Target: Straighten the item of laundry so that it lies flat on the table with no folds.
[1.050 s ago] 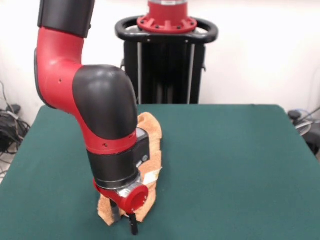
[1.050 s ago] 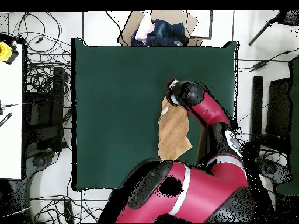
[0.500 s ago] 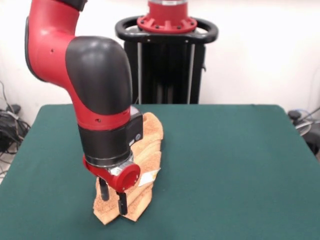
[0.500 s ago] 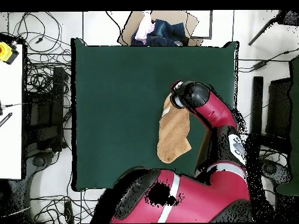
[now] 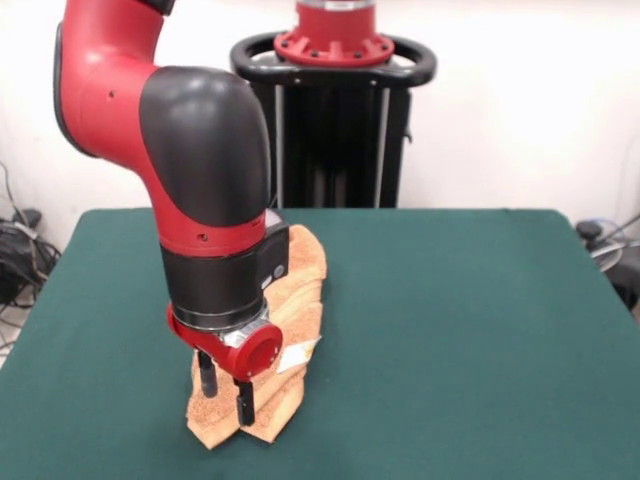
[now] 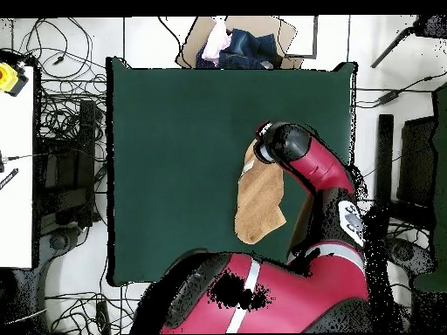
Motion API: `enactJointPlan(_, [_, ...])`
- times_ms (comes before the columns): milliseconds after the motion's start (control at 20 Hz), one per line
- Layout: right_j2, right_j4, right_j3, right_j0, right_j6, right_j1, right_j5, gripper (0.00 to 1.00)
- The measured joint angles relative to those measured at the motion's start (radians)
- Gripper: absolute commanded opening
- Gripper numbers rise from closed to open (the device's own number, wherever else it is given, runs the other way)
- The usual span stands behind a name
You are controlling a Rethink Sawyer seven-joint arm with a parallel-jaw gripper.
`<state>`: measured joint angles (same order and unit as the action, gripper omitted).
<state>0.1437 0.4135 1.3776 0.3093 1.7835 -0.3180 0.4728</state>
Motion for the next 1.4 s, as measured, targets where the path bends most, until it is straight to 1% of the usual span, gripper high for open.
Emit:
enactJointPlan(250, [0.000,0.000,-0.009,-0.001,0.000,0.019,0.000,1.00])
enactJointPlan(450, [0.000,0.000,-0.051,0.000,0.000,0.071,0.000,1.00])
enactJointPlan(550, [0.000,0.000,-0.091,0.004,0.000,0.115,0.002,1.00])
enactJointPlan(800, [0.000,0.000,-0.157,0.011,0.000,0.137,0.038,1.00])
enactJointPlan(850, [0.000,-0.001,-0.182,0.014,0.000,0.149,0.056,1.00])
enactJointPlan(1200, [0.000,-0.001,-0.235,0.021,0.000,0.168,0.105,1.00])
enactJointPlan(1250, [0.000,-0.001,-0.241,0.022,0.000,0.170,0.104,0.00])
enactJointPlan(1400, [0.000,-0.001,-0.244,0.024,0.000,0.171,0.098,0.00])
